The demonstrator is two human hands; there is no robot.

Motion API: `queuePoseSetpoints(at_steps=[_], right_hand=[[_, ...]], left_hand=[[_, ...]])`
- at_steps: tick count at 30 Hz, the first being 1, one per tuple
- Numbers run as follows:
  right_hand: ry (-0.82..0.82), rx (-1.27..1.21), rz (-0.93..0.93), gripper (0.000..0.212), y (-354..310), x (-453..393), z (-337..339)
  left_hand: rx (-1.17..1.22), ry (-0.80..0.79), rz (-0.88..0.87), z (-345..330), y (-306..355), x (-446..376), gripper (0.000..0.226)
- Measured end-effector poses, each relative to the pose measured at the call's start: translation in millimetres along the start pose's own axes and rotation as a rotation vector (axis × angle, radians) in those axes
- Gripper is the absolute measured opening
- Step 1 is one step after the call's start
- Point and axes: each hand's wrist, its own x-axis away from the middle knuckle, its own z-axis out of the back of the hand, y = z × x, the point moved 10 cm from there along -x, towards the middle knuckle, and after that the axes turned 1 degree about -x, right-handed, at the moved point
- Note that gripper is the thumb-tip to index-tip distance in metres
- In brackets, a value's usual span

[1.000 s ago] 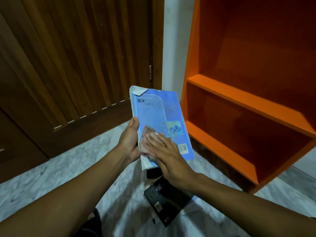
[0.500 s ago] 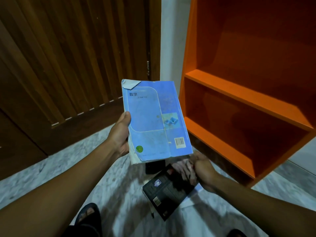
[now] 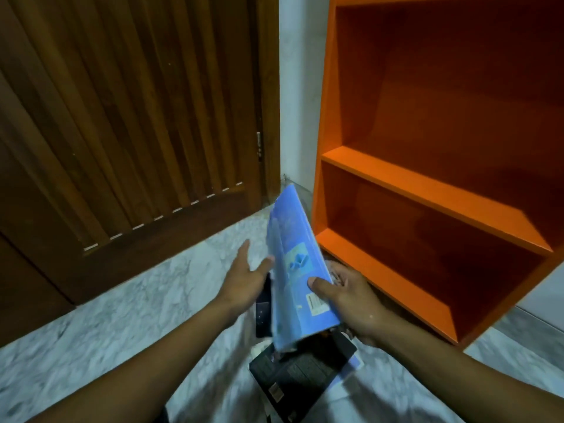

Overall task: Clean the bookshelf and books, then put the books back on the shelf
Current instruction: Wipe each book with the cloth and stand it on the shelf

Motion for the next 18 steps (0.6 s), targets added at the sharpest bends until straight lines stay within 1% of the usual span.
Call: queuePoseSetpoints(at_steps=[2, 3, 4, 5, 7, 9, 11, 13, 14, 16, 18], right_hand=[[0.066, 0.326, 0.167, 0.02, -5.0, 4.5, -5.0], [0.082, 0.485, 0.216, 0.026, -4.0, 7.7, -10.9], [0.092, 0.63, 0.245, 0.033, -1.9, 11.2, -16.7], [0.089, 0.738, 0.27, 0.038, -1.2, 15.0, -23.9], [0.043, 0.864, 0.307, 0.042, -1.0, 21.4, -39.5], [-0.043, 0.853, 0.293, 0.049, 3.1, 23.3, -50.4], [-0.107, 0.778, 0.272, 0.049, 6.3, 19.9, -50.1], [-0.118, 0.748, 0.305, 0.04, 1.7, 14.0, -40.3], [-0.093, 0.719, 0.319, 0.033, -3.7, 9.7, -29.9], [-0.005, 0.552, 0.289, 0.017, -17.0, -0.9, -0.3], [0.135, 0.33, 0.229, 0.011, -31.5, -14.1, 37.5]], left_hand=[[0.256, -0.184, 0.092, -35.1, 4.4, 8.5, 0.078], [0.375, -0.272, 0.125, -52.1, 8.3, 13.3, 0.076], [0.452, -0.306, 0.137, -60.5, 9.3, 13.4, 0.073], [0.486, -0.287, 0.113, -62.0, 10.5, 10.7, 0.069], [0.465, -0.167, 0.044, -53.6, 11.5, 5.8, 0.061], [0.458, -0.092, 0.005, -44.5, 12.7, 5.4, 0.055], [0.486, -0.105, -0.015, -39.5, 13.7, 6.1, 0.048], [0.506, -0.15, -0.018, -34.6, 16.3, 6.2, 0.043], [0.526, -0.181, -0.011, -32.2, 17.1, 6.2, 0.042], [0.59, -0.263, 0.005, -27.1, 21.3, 9.0, 0.041], [0.634, -0.335, 0.017, -18.8, 23.2, 12.2, 0.042]])
